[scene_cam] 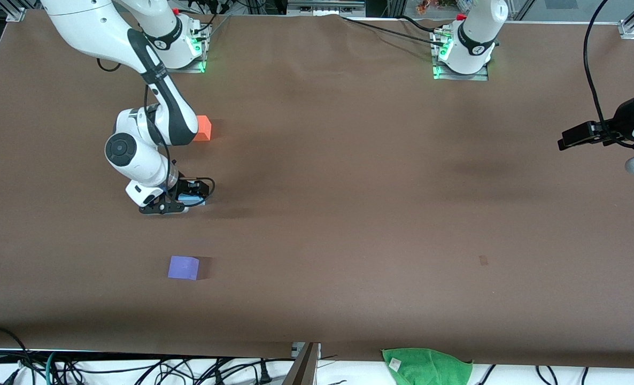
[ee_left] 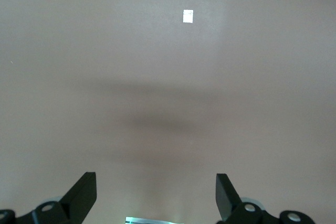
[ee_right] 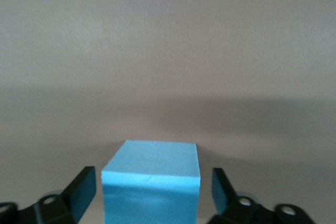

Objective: Place blue block between orange and purple blocks

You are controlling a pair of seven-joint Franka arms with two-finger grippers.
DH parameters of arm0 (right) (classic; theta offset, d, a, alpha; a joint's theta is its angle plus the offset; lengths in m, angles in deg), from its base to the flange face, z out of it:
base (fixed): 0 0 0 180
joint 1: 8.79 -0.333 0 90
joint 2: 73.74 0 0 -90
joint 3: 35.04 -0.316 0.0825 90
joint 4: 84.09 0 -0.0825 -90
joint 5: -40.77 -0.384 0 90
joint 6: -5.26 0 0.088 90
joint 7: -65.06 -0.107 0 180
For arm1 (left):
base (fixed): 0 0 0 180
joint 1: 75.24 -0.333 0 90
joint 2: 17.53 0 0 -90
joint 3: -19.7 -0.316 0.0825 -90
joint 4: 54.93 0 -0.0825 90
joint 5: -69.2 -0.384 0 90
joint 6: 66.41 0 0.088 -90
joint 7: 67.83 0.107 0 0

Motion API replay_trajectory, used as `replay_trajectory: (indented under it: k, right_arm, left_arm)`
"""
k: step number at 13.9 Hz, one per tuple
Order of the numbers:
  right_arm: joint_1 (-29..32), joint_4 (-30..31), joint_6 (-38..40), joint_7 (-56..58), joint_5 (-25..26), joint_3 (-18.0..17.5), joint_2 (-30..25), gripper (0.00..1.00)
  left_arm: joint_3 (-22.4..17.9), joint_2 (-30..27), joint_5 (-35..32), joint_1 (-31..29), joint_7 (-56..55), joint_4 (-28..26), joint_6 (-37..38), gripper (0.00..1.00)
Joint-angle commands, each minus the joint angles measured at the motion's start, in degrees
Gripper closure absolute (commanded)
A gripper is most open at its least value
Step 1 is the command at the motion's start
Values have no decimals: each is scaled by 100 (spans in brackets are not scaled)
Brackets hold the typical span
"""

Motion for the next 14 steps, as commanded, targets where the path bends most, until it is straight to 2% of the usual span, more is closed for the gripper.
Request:
replay_trajectory:
  k: [1,5,7,10,12,14]
  right_arm:
    - [60,-86,231,40,-114,-22,-425,0]
    - [51,-375,835,338,-79,75,-1084,0]
    - [42,-700,1738,295,-79,66,-1426,0]
    - [43,-1394,3548,286,44,241,-1998,0]
    - [51,-1510,4140,295,342,452,-2393,0]
    - [51,-1650,4405,294,343,462,-2632,0]
  left_arm:
    - [15,107,105,-36,132,178,37,0]
    - [15,116,105,-1,114,186,46,0]
    - [15,116,105,-19,123,186,37,0]
    - [15,116,105,-19,123,186,37,0]
    - [15,142,105,-19,123,186,37,0]
    - [15,160,105,-19,123,230,37,0]
